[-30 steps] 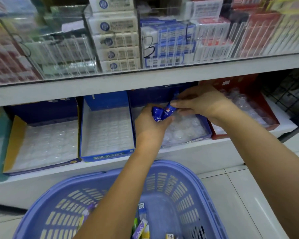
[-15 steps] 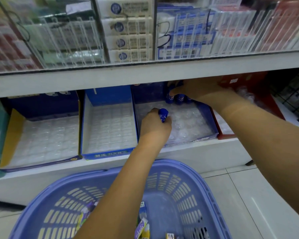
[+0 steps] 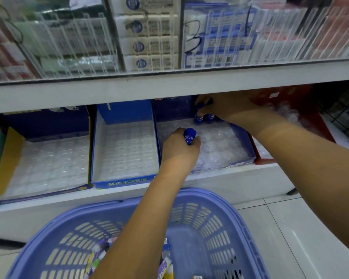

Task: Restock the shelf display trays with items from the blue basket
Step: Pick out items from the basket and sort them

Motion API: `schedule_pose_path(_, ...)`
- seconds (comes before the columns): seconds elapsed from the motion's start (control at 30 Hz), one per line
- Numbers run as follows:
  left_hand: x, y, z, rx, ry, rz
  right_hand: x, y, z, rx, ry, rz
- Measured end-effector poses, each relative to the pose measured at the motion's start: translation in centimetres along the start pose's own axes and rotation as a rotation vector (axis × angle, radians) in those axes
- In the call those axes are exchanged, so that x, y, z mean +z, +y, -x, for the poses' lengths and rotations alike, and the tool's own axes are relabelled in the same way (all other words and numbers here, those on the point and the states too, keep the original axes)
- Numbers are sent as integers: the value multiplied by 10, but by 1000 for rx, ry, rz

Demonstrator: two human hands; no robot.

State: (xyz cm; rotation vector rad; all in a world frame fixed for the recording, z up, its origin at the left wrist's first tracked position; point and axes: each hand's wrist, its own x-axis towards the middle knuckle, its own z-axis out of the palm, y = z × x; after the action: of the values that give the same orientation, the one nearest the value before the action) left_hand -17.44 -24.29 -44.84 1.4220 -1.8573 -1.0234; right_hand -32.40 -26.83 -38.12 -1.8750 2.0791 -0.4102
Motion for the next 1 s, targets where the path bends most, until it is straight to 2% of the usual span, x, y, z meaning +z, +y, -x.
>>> schedule_pose_path(0.13, 0, 1, 1, -23, -20, 14, 5, -5, -2, 36, -32, 15)
schedule_pose_path(0.27, -7, 9, 2, -108, -108, 53, 0, -18, 7, 62, -46, 4)
schedule_pose_path(0.37, -15, 18, 0, -150, -147, 182, 1, -23, 22, 97, 101, -26)
schedule_pose_path(0.43, -23, 22, 0, -208, -125, 387, 2, -24, 38, 53, 244, -44)
schedule_pose_path(0.53, -34, 25, 3, -334, -172, 848, -1, -19, 69, -46, 362, -285)
schedule_pose_path(0.6, -40, 30, 8, -401, -259, 1095, -4, -17, 90, -36, 315, -622)
schedule_pose_path(0.67, -39, 34, 14, -444, -318, 1210, -3, -16, 103, -23, 201, -850)
schedule_pose_path(0.73, -34, 37, 21, -457, -357, 1245, 1, -15, 109, -39, 170, -883)
schedule_pose_path(0.9, -24, 38, 28, -487, -328, 1206, 3, -6, 115, 16, 273, -916)
schedule_pose_path(1.0, -22, 37, 28, -440, -348, 1164, 1, 4, 117, 61, 270, -1022)
